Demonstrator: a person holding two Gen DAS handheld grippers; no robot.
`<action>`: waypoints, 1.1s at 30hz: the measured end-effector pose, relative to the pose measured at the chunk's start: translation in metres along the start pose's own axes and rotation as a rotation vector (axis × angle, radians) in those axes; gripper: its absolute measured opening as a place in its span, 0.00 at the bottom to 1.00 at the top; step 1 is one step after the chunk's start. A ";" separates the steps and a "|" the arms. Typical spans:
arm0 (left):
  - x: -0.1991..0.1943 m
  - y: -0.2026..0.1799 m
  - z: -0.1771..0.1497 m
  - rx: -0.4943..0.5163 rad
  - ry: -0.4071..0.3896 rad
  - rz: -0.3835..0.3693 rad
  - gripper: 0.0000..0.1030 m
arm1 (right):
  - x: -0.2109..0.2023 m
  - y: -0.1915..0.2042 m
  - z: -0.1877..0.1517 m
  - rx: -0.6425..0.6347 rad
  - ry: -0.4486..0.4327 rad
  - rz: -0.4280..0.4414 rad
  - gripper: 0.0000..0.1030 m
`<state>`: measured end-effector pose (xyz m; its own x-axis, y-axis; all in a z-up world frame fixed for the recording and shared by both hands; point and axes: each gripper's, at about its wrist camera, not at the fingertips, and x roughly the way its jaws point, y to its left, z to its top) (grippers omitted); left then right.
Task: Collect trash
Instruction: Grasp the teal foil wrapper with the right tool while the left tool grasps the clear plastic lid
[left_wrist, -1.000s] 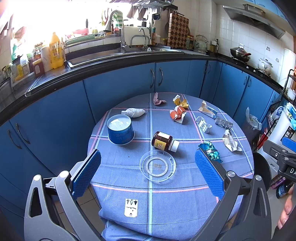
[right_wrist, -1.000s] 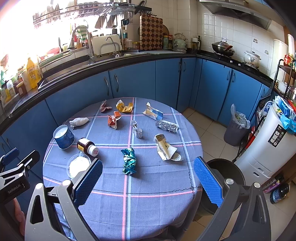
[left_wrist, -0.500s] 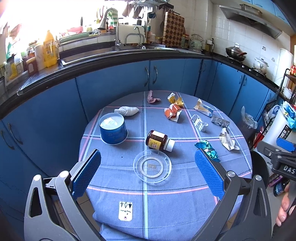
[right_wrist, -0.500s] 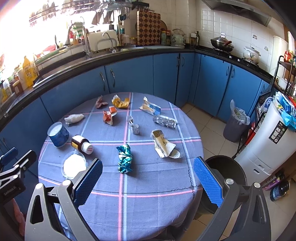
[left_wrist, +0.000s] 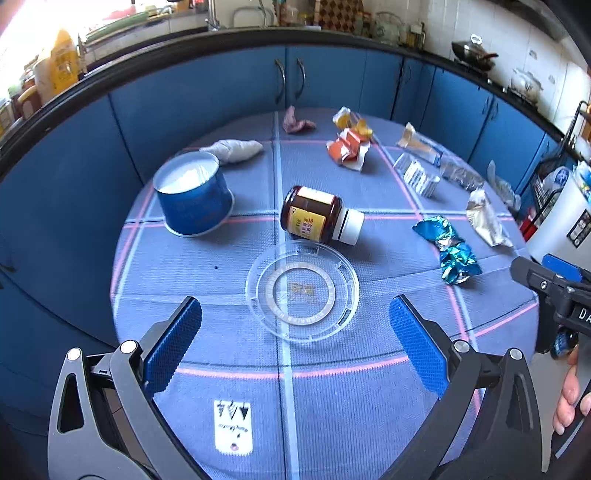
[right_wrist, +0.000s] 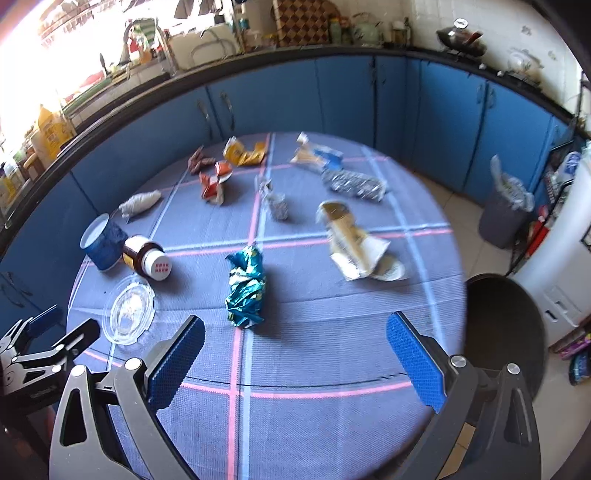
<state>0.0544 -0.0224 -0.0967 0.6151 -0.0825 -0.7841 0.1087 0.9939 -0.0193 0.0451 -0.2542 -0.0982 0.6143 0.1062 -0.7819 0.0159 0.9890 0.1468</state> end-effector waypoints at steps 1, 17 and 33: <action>0.005 -0.002 0.001 0.005 0.004 0.003 0.97 | 0.005 0.001 0.001 -0.008 0.006 0.002 0.93; 0.071 -0.002 0.015 0.014 0.111 0.006 0.97 | 0.072 0.028 0.022 -0.095 0.098 0.022 0.93; 0.057 -0.004 0.015 0.016 0.073 0.006 0.84 | 0.060 0.033 0.021 -0.125 0.079 0.040 0.29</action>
<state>0.1008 -0.0322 -0.1324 0.5570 -0.0703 -0.8275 0.1184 0.9930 -0.0047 0.0987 -0.2173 -0.1275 0.5486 0.1486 -0.8228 -0.1089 0.9884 0.1059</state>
